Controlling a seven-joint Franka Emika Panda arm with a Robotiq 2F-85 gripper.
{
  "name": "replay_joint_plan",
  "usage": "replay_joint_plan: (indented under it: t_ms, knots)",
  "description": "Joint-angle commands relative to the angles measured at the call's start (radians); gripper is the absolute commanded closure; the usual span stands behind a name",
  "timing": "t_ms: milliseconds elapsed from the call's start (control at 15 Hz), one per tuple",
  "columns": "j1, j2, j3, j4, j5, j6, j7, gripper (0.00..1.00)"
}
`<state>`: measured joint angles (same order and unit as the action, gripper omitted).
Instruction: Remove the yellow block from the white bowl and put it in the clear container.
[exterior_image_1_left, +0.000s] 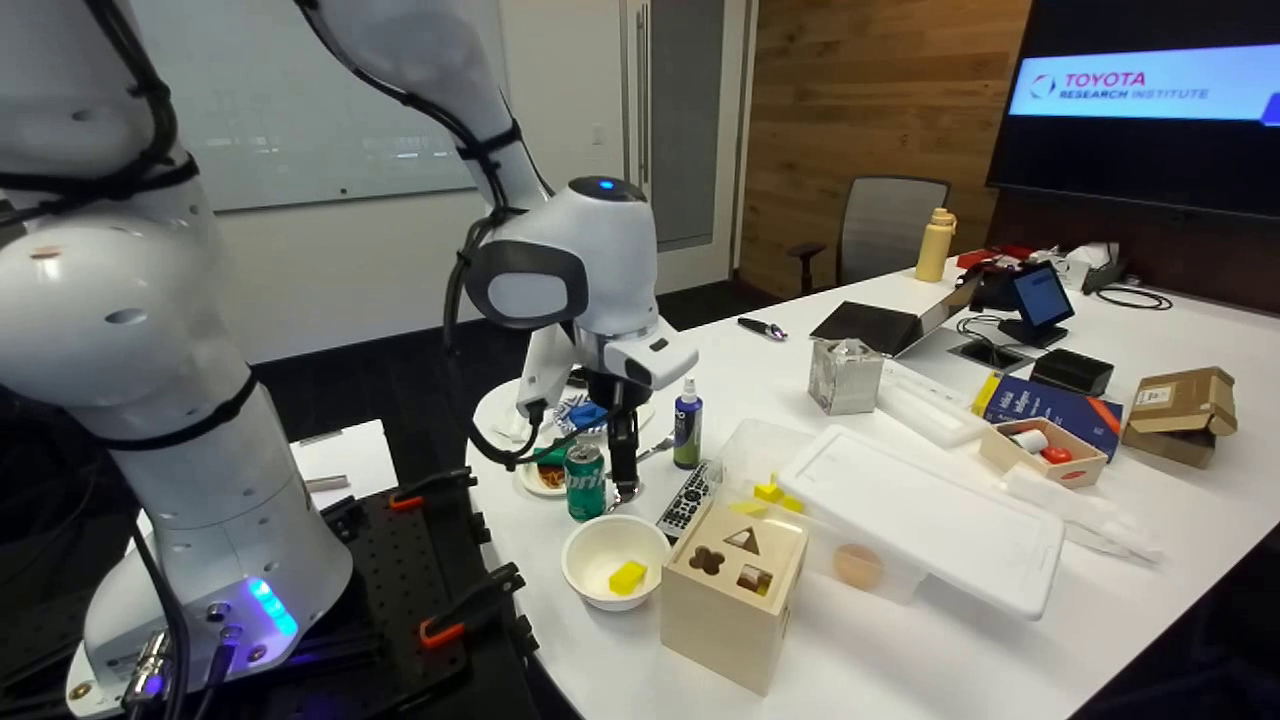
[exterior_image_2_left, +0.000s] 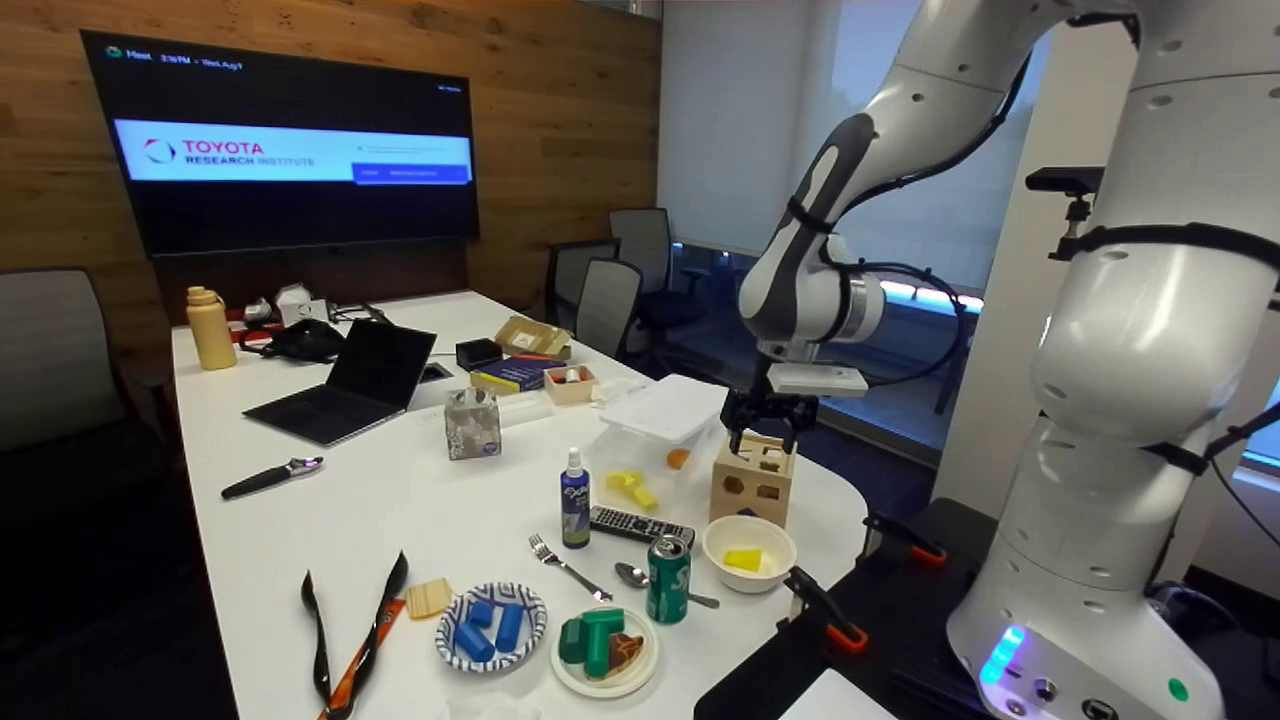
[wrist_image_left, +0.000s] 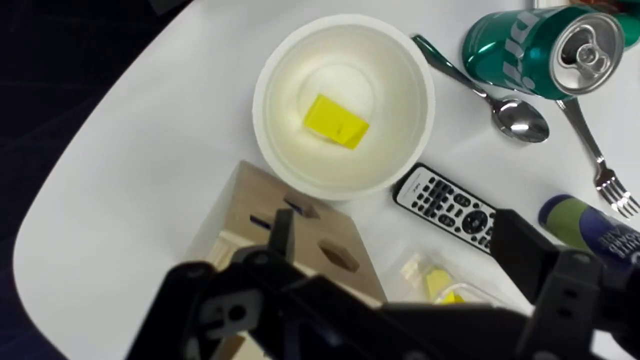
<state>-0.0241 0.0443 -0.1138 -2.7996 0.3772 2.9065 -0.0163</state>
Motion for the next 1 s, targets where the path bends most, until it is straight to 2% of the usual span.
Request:
replay_joint_plan:
  t_ms: [0, 267, 400, 667, 933]
  knots:
    - [-0.012, 0.112, 0.075, 0.004, 0.272, 0.085, -0.121, 0.0]
    - [-0.106, 0.221, 0.233, 0.063, 0.571, 0.148, -0.287, 0.0]
    - [-0.16, 0.281, 0.3, 0.103, 0.685, 0.163, -0.37, 0.0]
    - [-0.253, 0.411, 0.378, 0.175, 0.823, 0.238, -0.503, 0.0]
    - [-0.352, 0.561, 0.439, 0.273, 0.863, 0.298, -0.602, 0.0]
